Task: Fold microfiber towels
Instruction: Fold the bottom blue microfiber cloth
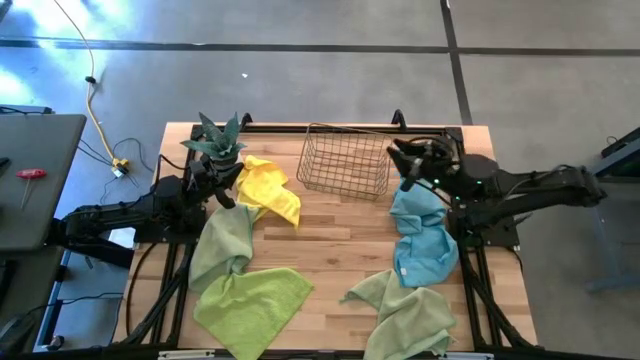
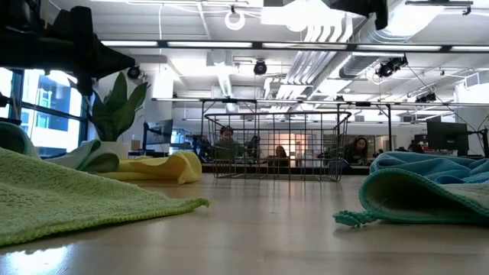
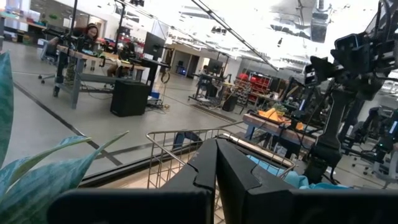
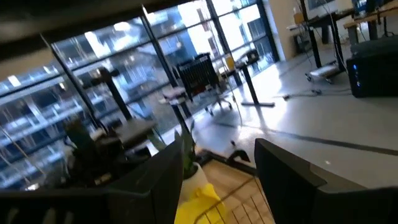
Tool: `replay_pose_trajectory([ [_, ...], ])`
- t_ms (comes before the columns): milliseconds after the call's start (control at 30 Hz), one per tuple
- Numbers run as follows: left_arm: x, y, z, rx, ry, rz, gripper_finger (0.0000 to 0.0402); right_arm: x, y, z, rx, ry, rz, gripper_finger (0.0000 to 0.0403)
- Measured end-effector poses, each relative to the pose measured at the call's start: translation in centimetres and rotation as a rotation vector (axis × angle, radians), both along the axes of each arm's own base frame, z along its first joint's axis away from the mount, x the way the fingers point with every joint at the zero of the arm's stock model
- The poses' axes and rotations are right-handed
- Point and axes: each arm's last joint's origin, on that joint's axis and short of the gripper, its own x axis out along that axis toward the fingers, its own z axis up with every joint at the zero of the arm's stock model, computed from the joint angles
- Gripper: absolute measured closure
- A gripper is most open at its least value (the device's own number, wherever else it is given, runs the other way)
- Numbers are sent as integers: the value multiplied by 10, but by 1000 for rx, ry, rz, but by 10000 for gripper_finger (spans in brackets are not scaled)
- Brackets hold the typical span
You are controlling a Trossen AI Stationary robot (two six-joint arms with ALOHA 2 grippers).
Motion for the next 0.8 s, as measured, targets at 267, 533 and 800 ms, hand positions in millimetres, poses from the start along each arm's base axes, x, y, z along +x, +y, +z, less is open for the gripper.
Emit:
replay_pose_trajectory([
  [267,-2,0,8,-11,-108,-2,401,39,3,-10,157,7,25,215],
  [533,-4,2,10,-174,-294,59,401,74,31,-51,475,98,242,215],
  [800,-1,-3,11,-345,-409,-187,401,89,72,-97,830,348,475,215],
])
